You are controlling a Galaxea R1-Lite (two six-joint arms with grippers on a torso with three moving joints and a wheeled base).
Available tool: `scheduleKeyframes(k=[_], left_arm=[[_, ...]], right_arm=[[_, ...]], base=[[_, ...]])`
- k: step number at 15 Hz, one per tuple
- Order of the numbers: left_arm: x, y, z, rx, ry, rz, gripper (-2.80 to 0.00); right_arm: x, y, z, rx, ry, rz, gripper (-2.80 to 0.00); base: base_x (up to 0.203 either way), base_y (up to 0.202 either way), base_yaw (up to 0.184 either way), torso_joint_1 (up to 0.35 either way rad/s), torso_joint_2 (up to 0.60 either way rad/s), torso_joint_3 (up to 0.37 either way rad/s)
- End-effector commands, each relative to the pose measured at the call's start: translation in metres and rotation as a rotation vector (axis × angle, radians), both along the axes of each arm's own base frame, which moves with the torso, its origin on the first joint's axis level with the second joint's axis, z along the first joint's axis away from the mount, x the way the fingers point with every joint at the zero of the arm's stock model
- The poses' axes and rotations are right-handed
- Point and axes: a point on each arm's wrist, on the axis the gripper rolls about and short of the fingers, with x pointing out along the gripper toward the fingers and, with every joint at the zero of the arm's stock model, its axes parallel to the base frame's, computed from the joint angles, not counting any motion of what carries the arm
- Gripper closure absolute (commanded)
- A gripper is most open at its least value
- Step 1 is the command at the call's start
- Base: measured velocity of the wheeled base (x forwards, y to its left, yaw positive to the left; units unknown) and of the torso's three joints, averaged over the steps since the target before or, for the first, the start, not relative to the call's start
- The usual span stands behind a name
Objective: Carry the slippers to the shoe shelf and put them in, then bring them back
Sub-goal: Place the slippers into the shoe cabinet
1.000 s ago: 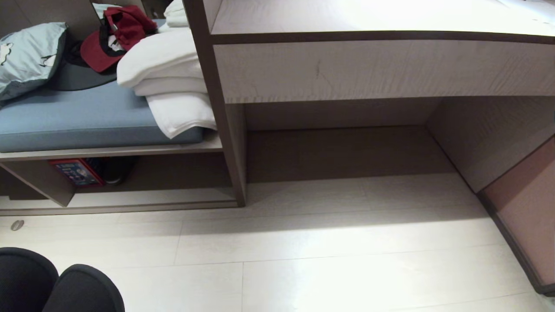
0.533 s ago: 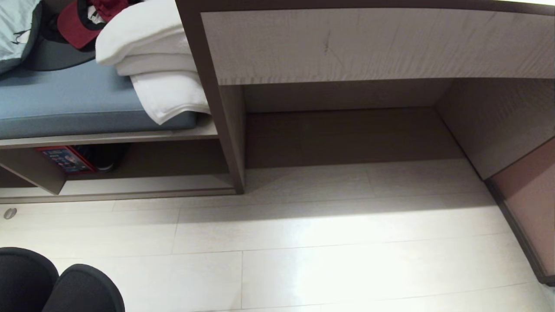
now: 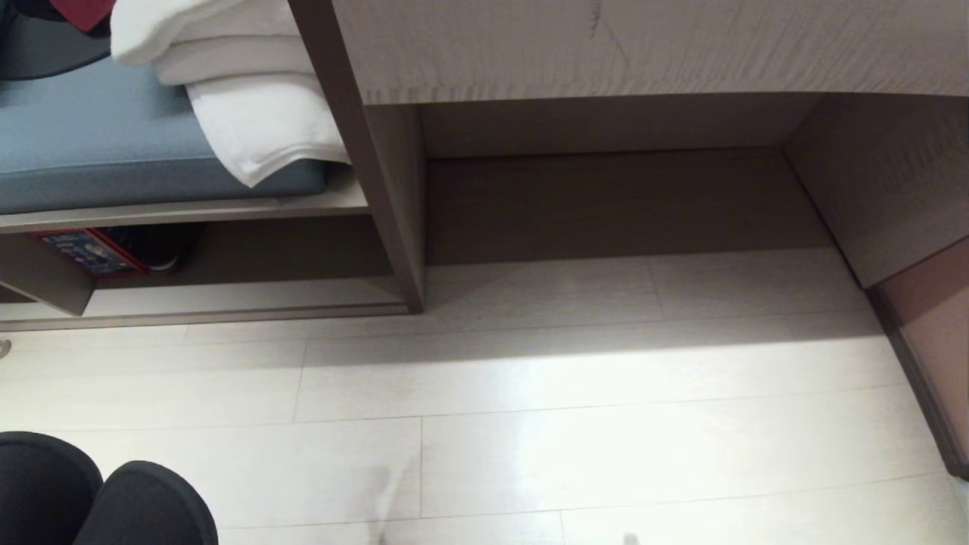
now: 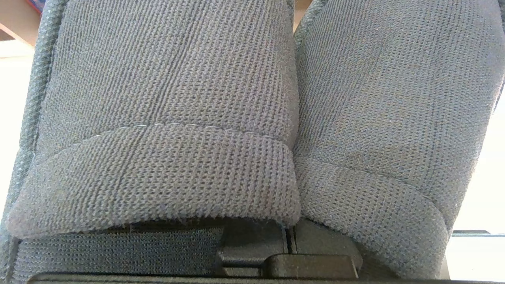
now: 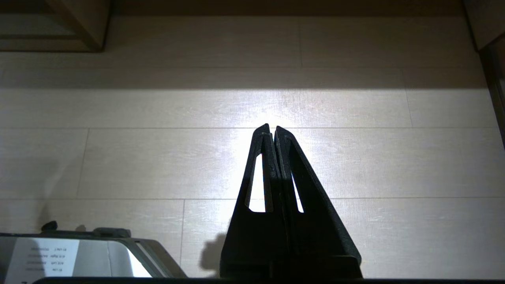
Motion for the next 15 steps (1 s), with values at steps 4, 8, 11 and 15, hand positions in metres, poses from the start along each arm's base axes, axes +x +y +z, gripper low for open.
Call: scheduleKeyframes(k=[4,8,11,15], left_arm=[[0.0000,0.0000,0.0000,0.000,0.000,0.000,0.00],[0.0000,0.0000,0.0000,0.000,0.000,0.000,0.00],[0.0000,0.0000,0.0000,0.001,0.000,0.000,0.00],[0.0000,0.0000,0.0000,0.001,0.000,0.000,0.00]], right_arm=[[-0.0001,0.0000,0.0000,-0.001,-0.001,0.000,0.00],[-0.0001,0.0000,0.0000,0.000,-0.001,0.000,0.00],[-0.0001,0.0000,0.0000,0.000,-0.001,0.002,0.00],[-0.0001,0.0000,0.0000,0.000,-0.001,0.000,0.00]], base=[[0.000,0.000,0.000,-0.001,0.00,-0.194],[0.000,0.000,0.000,0.002,0.00,-0.200],[0.000,0.000,0.000,0.001,0.00,-0.203],[0.000,0.000,0.000,0.004,0.00,-0.198]])
